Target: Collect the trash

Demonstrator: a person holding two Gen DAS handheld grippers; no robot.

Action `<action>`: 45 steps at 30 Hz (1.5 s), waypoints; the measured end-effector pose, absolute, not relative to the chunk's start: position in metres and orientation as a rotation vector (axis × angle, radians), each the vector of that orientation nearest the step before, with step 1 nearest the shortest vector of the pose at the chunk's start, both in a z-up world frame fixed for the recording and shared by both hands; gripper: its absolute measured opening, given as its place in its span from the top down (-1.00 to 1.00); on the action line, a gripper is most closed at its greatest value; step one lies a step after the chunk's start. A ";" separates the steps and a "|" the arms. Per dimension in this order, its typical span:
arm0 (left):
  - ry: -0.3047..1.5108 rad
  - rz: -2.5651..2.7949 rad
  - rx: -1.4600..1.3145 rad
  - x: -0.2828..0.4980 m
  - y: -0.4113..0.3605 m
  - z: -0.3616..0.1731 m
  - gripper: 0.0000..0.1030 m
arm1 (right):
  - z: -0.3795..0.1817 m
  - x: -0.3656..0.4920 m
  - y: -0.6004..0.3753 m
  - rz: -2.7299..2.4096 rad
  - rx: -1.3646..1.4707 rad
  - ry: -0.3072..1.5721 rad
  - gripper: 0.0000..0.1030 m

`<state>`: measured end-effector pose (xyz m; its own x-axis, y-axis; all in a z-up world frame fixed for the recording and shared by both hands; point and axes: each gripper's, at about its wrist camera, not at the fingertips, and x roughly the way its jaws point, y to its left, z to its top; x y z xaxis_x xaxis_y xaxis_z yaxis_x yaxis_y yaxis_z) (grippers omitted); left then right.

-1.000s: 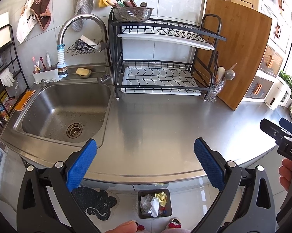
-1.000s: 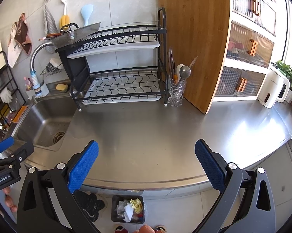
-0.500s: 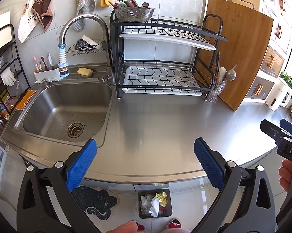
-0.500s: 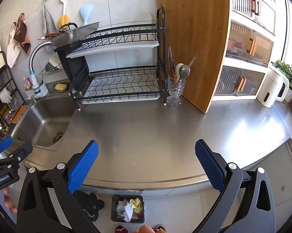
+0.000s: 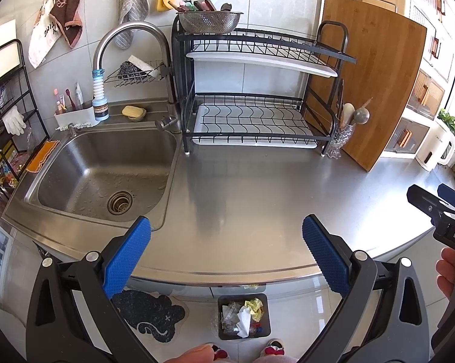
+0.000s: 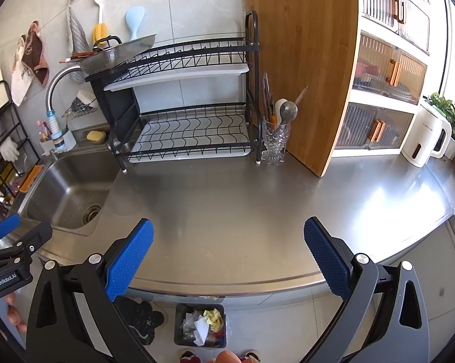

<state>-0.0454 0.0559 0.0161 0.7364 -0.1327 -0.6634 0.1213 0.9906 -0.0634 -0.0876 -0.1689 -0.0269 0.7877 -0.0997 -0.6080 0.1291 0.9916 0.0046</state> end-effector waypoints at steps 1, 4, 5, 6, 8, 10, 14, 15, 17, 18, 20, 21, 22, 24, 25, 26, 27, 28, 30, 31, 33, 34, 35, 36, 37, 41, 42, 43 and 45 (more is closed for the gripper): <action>0.729 -0.140 -0.017 -0.045 0.056 0.016 -0.85 | -0.027 -0.087 -0.169 -0.123 0.045 0.652 -0.94; 0.733 -0.138 -0.021 -0.045 0.056 0.016 -0.85 | -0.027 -0.087 -0.168 -0.123 0.041 0.652 -0.94; 0.735 -0.139 -0.024 -0.045 0.056 0.015 -0.85 | -0.027 -0.087 -0.168 -0.121 0.041 0.653 -0.94; 0.735 -0.141 -0.027 -0.045 0.057 0.015 -0.85 | -0.027 -0.087 -0.168 -0.121 0.040 0.654 -0.94; 0.735 -0.141 -0.025 -0.045 0.057 0.015 -0.85 | -0.027 -0.086 -0.167 -0.122 0.038 0.656 -0.94; 0.733 -0.139 -0.015 -0.045 0.056 0.015 -0.85 | -0.027 -0.085 -0.167 -0.120 0.037 0.660 -0.94; 0.738 -0.132 -0.010 -0.044 0.056 0.016 -0.85 | -0.026 -0.084 -0.166 -0.118 0.032 0.659 -0.94; 0.740 -0.132 -0.010 -0.043 0.056 0.016 -0.85 | -0.026 -0.084 -0.166 -0.117 0.033 0.659 -0.94; 0.740 -0.131 -0.009 -0.042 0.056 0.016 -0.85 | -0.027 -0.083 -0.166 -0.119 0.032 0.660 -0.94; 0.740 -0.132 -0.010 -0.042 0.056 0.016 -0.85 | -0.027 -0.083 -0.166 -0.119 0.032 0.661 -0.94; 0.739 -0.128 -0.015 -0.042 0.056 0.016 -0.85 | -0.027 -0.082 -0.166 -0.121 0.028 0.663 -0.94; 0.739 -0.129 -0.021 -0.041 0.057 0.016 -0.85 | -0.027 -0.082 -0.166 -0.122 0.025 0.665 -0.94; 0.741 -0.136 -0.030 -0.041 0.058 0.015 -0.85 | -0.028 -0.081 -0.166 -0.122 0.024 0.667 -0.94; 0.741 -0.149 -0.045 -0.041 0.058 0.016 -0.85 | -0.028 -0.080 -0.166 -0.123 0.022 0.670 -0.94; 0.736 -0.154 -0.046 -0.041 0.058 0.016 -0.85 | -0.029 -0.080 -0.165 -0.122 0.020 0.670 -0.94; 0.729 -0.163 -0.045 -0.042 0.057 0.017 -0.85 | -0.028 -0.080 -0.165 -0.123 0.018 0.668 -0.94; 0.727 -0.168 -0.045 -0.042 0.056 0.017 -0.85 | -0.028 -0.081 -0.164 -0.124 0.017 0.664 -0.94; 0.728 -0.171 -0.046 -0.042 0.056 0.017 -0.85 | -0.027 -0.080 -0.164 -0.126 0.016 0.662 -0.94; 0.719 -0.171 -0.039 -0.042 0.054 0.018 -0.85 | -0.027 -0.080 -0.165 -0.125 0.018 0.660 -0.94; 0.709 -0.157 -0.022 -0.043 0.053 0.019 -0.85 | -0.027 -0.080 -0.165 -0.124 0.020 0.661 -0.94; 0.698 -0.146 -0.008 -0.043 0.052 0.020 -0.85 | -0.027 -0.080 -0.166 -0.125 0.022 0.661 -0.94; 0.700 -0.150 -0.012 -0.043 0.052 0.021 -0.85 | -0.027 -0.079 -0.167 -0.125 0.022 0.662 -0.94; 0.702 -0.148 -0.009 -0.043 0.052 0.020 -0.85 | -0.027 -0.079 -0.167 -0.124 0.023 0.662 -0.94; 0.701 -0.143 -0.005 -0.042 0.052 0.021 -0.85 | -0.027 -0.079 -0.167 -0.125 0.023 0.662 -0.94; 0.699 -0.141 -0.001 -0.042 0.052 0.021 -0.85 | -0.027 -0.079 -0.167 -0.124 0.023 0.662 -0.94; 0.714 -0.137 0.020 -0.041 0.050 0.019 -0.85 | -0.027 -0.078 -0.168 -0.122 0.023 0.660 -0.94; 0.715 -0.134 0.023 -0.041 0.050 0.019 -0.85 | -0.027 -0.077 -0.168 -0.122 0.024 0.660 -0.94; 0.717 -0.130 0.026 -0.041 0.050 0.019 -0.85 | -0.026 -0.077 -0.168 -0.122 0.024 0.660 -0.94; 0.722 -0.128 0.028 -0.040 0.050 0.019 -0.85 | -0.026 -0.077 -0.168 -0.120 0.024 0.660 -0.94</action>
